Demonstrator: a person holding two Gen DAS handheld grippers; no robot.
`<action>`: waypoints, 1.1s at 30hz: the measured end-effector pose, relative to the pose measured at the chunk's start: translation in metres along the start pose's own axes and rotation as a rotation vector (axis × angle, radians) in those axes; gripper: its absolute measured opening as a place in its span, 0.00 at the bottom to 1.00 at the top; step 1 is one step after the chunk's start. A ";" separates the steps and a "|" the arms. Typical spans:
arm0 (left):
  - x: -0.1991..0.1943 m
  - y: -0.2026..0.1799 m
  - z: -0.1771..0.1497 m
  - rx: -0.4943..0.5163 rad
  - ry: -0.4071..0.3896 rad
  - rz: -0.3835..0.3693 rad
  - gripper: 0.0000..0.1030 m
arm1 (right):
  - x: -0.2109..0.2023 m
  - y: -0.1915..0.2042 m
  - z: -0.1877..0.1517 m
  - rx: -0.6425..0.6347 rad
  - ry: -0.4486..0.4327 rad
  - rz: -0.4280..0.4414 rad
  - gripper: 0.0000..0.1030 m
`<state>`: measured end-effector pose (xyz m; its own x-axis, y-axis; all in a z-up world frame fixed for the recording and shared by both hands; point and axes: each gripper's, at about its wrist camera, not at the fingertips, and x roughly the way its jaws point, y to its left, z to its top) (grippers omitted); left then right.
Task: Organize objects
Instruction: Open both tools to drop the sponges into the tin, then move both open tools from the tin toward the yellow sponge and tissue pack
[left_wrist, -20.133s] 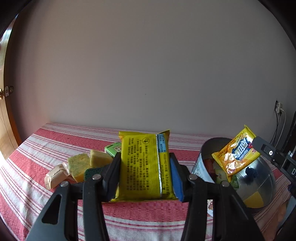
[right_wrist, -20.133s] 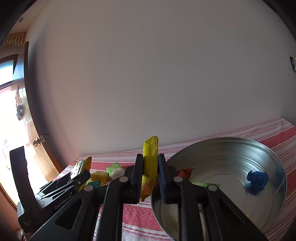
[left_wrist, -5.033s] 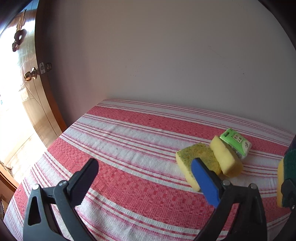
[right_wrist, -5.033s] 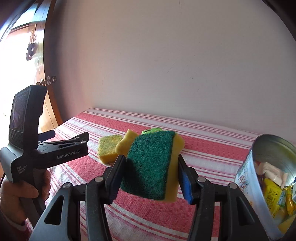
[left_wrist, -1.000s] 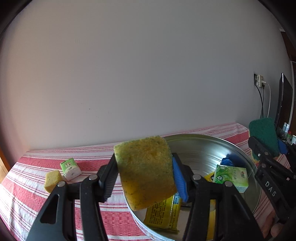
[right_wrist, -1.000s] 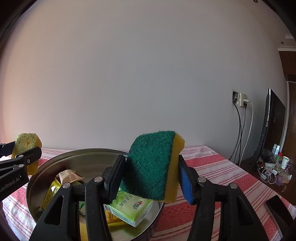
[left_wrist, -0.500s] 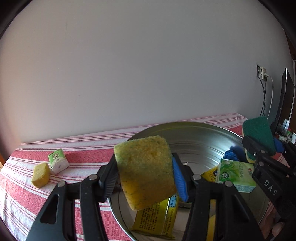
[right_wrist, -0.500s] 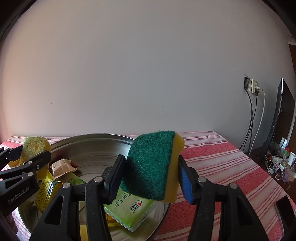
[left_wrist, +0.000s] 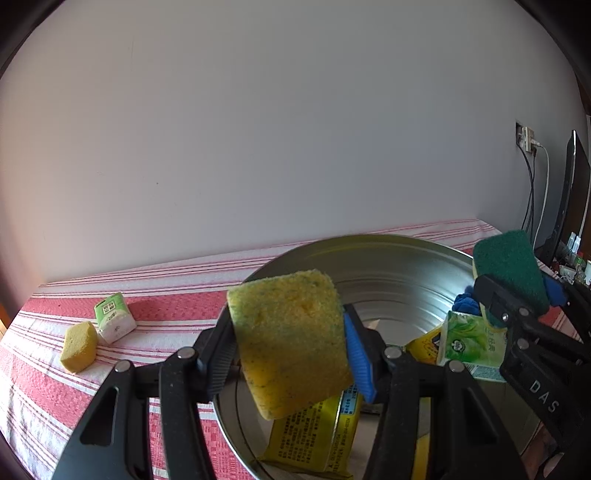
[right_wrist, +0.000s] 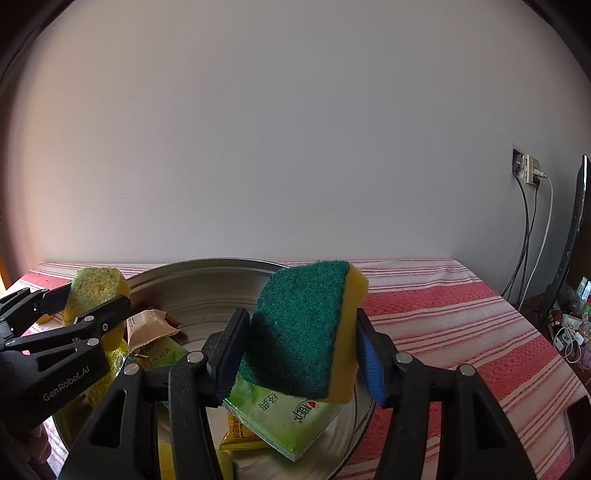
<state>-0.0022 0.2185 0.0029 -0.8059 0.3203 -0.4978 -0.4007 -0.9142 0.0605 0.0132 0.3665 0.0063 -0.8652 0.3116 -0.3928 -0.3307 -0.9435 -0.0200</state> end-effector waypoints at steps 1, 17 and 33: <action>0.000 -0.001 0.000 0.001 -0.003 0.002 0.57 | 0.001 0.001 0.000 -0.002 0.003 0.006 0.59; -0.027 0.012 0.000 -0.062 -0.107 0.024 0.99 | -0.022 -0.002 0.000 0.037 -0.140 -0.060 0.93; -0.033 0.062 -0.010 -0.099 -0.126 0.129 0.99 | -0.049 0.008 -0.002 0.103 -0.255 -0.146 0.93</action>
<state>0.0040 0.1492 0.0145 -0.8983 0.2220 -0.3792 -0.2508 -0.9676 0.0278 0.0534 0.3438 0.0239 -0.8681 0.4734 -0.1491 -0.4836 -0.8744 0.0393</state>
